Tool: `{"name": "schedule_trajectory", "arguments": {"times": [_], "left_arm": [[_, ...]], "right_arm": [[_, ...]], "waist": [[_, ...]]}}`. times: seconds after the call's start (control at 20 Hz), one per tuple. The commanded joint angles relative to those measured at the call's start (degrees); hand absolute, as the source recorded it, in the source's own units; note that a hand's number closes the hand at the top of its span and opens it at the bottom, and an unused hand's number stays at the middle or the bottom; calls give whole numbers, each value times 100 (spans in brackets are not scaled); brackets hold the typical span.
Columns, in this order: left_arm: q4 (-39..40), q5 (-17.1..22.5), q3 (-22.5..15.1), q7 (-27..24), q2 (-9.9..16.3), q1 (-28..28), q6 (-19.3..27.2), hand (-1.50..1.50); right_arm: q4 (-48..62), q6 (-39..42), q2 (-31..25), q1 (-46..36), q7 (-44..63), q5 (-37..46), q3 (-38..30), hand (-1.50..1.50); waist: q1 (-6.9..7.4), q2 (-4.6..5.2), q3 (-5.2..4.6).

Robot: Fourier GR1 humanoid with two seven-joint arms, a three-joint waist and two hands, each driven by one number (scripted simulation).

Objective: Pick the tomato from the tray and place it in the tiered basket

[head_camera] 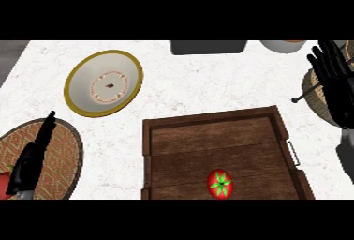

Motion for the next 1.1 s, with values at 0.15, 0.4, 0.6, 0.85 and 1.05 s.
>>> {"name": "schedule_trajectory", "arguments": {"times": [0.15,0.4,0.6,0.85,1.05], "left_arm": [[-259,432,-314,228,-559,-696,-636,0],[-411,911,-701,293,-1163,-767,-1125,0],[240,942,-533,-117,-1194,-850,-1403,0],[160,992,-395,212,-1169,-924,-1334,0],[32,914,-498,299,-1277,-872,-1157,0]], "right_arm": [[-298,-1734,1578,253,591,1030,1250,-150],[285,-3145,2758,626,861,1963,2120,-150],[225,-4536,2929,384,192,2453,3169,-150],[-686,-4123,2027,331,2630,4399,3605,-150],[-195,-2975,1314,185,3672,4958,3816,-150]], "waist": [[34,-58,-155],[99,-35,-150],[150,-33,-145],[-56,-128,-170],[-151,-204,-217]]}}
